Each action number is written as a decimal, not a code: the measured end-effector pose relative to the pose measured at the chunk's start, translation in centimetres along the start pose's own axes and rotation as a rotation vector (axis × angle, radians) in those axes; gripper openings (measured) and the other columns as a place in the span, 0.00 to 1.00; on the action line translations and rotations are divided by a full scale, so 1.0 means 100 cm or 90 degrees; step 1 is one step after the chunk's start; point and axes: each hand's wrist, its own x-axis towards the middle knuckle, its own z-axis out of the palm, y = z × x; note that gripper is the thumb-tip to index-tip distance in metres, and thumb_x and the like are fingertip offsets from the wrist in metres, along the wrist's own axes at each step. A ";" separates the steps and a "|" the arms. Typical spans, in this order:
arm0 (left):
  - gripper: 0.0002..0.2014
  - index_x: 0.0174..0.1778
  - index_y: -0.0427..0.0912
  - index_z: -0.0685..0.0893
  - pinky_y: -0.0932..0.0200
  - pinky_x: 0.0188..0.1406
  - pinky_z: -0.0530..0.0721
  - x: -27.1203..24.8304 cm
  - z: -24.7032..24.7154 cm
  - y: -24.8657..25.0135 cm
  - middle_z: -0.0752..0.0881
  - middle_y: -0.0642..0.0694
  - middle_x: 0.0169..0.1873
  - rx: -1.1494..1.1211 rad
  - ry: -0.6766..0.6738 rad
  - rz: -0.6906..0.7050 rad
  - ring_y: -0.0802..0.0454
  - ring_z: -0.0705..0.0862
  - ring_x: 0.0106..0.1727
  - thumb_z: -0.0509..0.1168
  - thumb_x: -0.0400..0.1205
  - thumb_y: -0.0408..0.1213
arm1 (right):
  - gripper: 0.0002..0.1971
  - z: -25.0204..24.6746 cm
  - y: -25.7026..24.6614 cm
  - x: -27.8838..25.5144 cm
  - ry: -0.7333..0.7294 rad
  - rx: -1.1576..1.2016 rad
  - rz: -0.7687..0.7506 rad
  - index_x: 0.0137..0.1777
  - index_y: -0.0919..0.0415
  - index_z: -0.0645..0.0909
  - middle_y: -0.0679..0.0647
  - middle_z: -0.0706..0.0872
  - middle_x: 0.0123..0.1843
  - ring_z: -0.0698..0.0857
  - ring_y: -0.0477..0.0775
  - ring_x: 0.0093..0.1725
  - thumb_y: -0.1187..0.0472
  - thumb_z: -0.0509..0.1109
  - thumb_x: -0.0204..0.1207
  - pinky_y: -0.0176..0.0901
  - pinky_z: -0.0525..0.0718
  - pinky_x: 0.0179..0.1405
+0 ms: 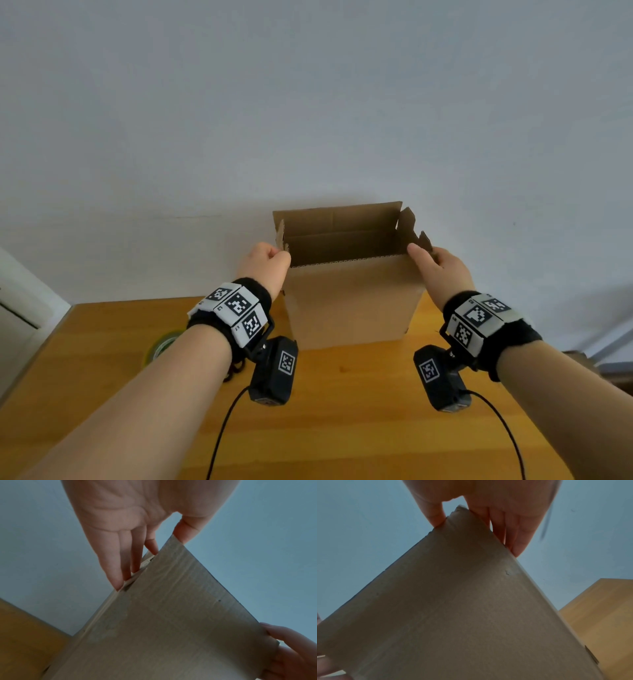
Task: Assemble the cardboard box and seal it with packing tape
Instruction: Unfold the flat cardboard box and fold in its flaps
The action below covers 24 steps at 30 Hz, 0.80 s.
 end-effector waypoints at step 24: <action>0.13 0.57 0.41 0.72 0.38 0.53 0.83 -0.002 -0.003 -0.006 0.73 0.45 0.41 -0.098 -0.002 -0.074 0.46 0.76 0.45 0.58 0.77 0.35 | 0.12 0.011 0.004 -0.011 0.026 0.115 -0.098 0.59 0.53 0.81 0.51 0.83 0.50 0.80 0.50 0.51 0.54 0.64 0.78 0.42 0.77 0.51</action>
